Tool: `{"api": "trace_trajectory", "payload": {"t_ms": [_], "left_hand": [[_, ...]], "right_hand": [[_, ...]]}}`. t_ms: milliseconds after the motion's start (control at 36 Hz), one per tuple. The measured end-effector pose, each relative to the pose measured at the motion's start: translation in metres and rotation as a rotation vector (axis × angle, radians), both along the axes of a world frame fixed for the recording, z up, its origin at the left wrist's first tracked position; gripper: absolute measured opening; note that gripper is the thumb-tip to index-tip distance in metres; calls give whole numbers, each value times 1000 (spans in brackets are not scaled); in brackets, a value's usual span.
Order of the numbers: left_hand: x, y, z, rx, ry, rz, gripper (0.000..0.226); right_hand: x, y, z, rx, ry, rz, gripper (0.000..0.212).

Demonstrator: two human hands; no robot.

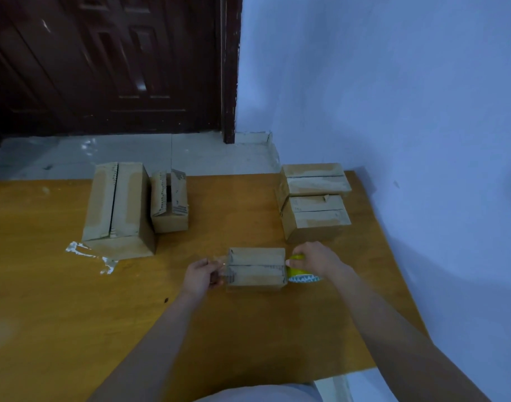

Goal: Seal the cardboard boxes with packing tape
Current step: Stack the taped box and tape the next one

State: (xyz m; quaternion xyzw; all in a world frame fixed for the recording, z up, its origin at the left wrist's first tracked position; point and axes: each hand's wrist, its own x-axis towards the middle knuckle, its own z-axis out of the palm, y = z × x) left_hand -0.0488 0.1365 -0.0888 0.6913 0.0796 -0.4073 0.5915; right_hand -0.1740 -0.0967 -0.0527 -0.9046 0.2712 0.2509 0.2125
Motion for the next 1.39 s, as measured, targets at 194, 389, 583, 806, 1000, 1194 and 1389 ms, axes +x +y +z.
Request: {"api": "trace_trajectory", "payload": {"t_ms": [194, 389, 583, 806, 1000, 1194, 1389], "left_hand": [[1, -2, -15, 39, 36, -64, 20], [15, -1, -26, 62, 75, -163, 14], [11, -17, -27, 47, 69, -142, 16], [3, -32, -29, 100, 69, -113, 23], [15, -45, -34, 295, -122, -154, 10], [2, -43, -10, 450, -640, 36, 20], [-53, -43, -7, 573, -1198, -370, 23]], "right_hand": [[-3, 1, -3, 34, -14, -34, 47], [-13, 10, -6, 101, -35, -80, 38], [-26, 24, -17, 146, -134, -153, 29], [-41, 41, -21, 123, -181, -245, 30], [-50, 52, -30, 98, -182, -297, 43], [-58, 58, -36, 488, -296, -530, 34], [-64, 51, -37, 806, -375, -639, 7]]}}
